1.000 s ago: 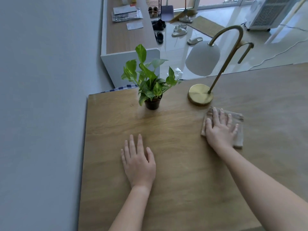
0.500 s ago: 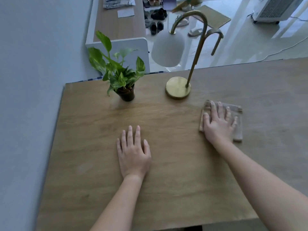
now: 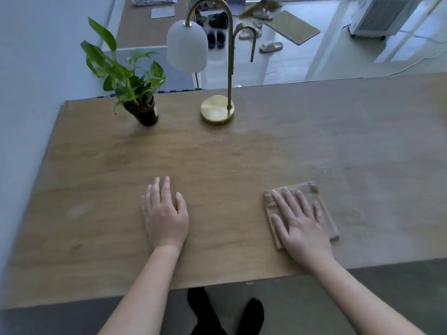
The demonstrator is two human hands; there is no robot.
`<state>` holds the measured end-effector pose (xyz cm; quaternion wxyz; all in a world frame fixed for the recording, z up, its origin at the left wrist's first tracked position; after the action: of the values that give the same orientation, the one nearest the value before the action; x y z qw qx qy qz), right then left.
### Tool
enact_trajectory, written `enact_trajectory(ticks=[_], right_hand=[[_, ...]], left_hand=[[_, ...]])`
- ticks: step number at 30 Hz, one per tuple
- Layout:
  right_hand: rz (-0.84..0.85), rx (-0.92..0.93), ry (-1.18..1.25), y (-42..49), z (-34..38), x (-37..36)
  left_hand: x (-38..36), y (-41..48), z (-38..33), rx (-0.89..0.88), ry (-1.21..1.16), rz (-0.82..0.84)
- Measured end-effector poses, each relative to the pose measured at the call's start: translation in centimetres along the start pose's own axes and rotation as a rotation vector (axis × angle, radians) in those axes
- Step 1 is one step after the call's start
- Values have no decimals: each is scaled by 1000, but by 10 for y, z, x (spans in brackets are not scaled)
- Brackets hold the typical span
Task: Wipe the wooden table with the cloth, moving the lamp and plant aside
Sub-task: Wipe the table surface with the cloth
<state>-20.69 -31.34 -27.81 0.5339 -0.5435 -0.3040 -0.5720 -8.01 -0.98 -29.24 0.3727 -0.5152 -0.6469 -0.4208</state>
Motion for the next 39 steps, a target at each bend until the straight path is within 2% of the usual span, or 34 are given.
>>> enact_trajectory(ticks=[2,4,6,8,10,12,14,17,21,24,27,30,32,35,37,39], right_hand=[[-39,-160,55,38,-17,14],[-62,-251,96,67,4,16],[-48,-186,80,68,36,7],[-20,-17,50,35,54,-7],[23,99,38,-16,44,-15],[33,104,12,-55,7,-14],[22,5,-20,-63,-43,-5],[-20,-239,8,-26,-94,17],[-89,-370,91,55,-78,28],[-63,-237,75,50,-23,9],[-23,-29,72,-24,30,-18],[9,66,36,-85,12,-27],[-21,-26,3,-94,-36,-18],[-72,-294,2,-72,-103,2],[-111,-405,39,-36,-108,9],[-106,-406,57,-5,-80,9]], left_hand=[[-4,-15,-18,-33,-1,23],[-10,-19,-35,-58,-6,47],[-18,-16,-53,-75,-15,66],[-27,-5,-70,-96,-11,72],[-34,8,-81,-126,9,81],[-41,17,-87,-126,55,98],[-48,19,-89,-98,93,104],[-49,17,-91,-87,100,100],[-50,19,-90,-82,97,93],[-50,17,-90,-77,91,90],[-49,17,-88,-82,88,83],[-49,16,-89,-79,84,95],[-48,16,-89,-82,82,90],[-48,16,-92,-83,85,78],[-49,16,-93,-84,84,67],[-49,15,-92,-82,83,72]])
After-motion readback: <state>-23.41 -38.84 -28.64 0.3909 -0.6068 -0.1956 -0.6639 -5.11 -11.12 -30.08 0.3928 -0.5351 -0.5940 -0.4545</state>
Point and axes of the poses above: each hand's wrist, its own y-axis towards the middle knuckle, its own x-axis out of the back of the hand, z = x × y, the point moved 1 cm from there along y, towards the middle knuckle, and after that the axes turned 1 degree about y, right-handed, at the moved point
